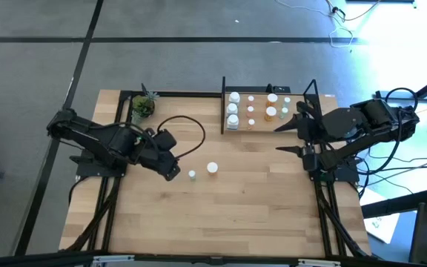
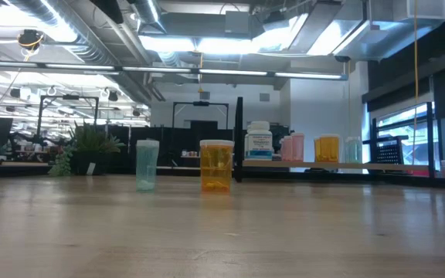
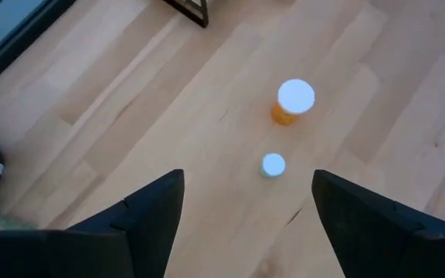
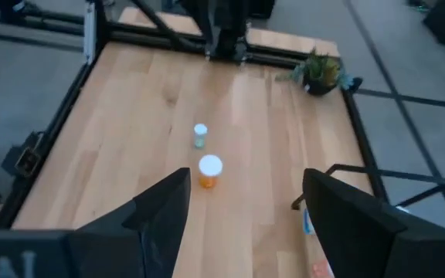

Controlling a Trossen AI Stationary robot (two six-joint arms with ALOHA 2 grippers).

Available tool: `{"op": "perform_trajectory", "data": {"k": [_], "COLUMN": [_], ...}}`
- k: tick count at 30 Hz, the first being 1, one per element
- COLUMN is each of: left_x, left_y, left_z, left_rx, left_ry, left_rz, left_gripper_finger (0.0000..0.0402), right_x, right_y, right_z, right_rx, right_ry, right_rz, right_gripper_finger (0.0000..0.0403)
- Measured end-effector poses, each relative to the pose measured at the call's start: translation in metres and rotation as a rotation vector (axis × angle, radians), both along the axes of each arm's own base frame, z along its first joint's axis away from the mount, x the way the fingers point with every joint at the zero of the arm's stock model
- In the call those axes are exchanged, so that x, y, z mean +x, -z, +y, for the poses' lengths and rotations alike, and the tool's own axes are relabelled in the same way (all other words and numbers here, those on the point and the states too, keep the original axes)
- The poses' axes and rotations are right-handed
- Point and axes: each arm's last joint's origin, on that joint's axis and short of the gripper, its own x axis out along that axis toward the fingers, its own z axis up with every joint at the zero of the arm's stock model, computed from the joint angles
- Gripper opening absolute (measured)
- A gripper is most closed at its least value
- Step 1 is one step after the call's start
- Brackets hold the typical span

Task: Pick and place medicine bottles onto shelf by color
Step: Put the orange pill bottle on the shelf aligned with the other orange pill bottles

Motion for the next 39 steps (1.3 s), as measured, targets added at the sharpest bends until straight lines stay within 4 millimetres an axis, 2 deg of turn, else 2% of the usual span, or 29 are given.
{"op": "perform_trajectory", "data": {"k": [5, 8, 15, 19, 24, 29, 33, 39], "left_x": [0.0, 0.0, 0.0, -0.002, -0.008, -0.012, -0.013, -0.021], "left_y": [0.0, 0.0, 0.0, 0.0, 0.001, 0.001, 0.001, -0.004], "left_z": [0.001, 0.001, 0.0, -0.004, -0.013, -0.018, -0.018, -0.016], "left_rx": [-0.004, -0.003, -0.009, -0.025, -0.033, 0.004, 0.054, 0.081], "left_ry": [-0.03, -0.031, -0.044, -0.055, -0.05, -0.05, 0.036, 0.284], "left_rz": [-0.013, -0.014, -0.02, -0.03, -0.011, -0.009, 0.026, 0.111], "left_gripper_finger": [0.0279, 0.0279, 0.0279, 0.0279, 0.0279, 0.0279, 0.0279, 0.0279], "right_x": [0.001, 0.009, 0.059, 0.088, 0.121, 0.142, 0.154, 0.164], "right_y": [0.0, 0.003, 0.015, 0.034, 0.059, 0.081, 0.094, 0.105], "right_z": [0.0, 0.001, 0.005, -0.008, -0.018, -0.019, -0.014, -0.013], "right_rx": [0.069, 0.047, -0.121, -0.14, -0.163, -0.172, -0.113, -0.101], "right_ry": [0.065, 0.071, 0.009, 0.068, 0.026, -0.049, -0.128, -0.131], "right_rz": [-0.01, 0.011, 0.009, 0.101, 0.211, 0.303, 0.346, 0.378], "right_gripper_finger": [0.0252, 0.0252, 0.0252, 0.0252, 0.0252, 0.0252, 0.0252, 0.0252]}}
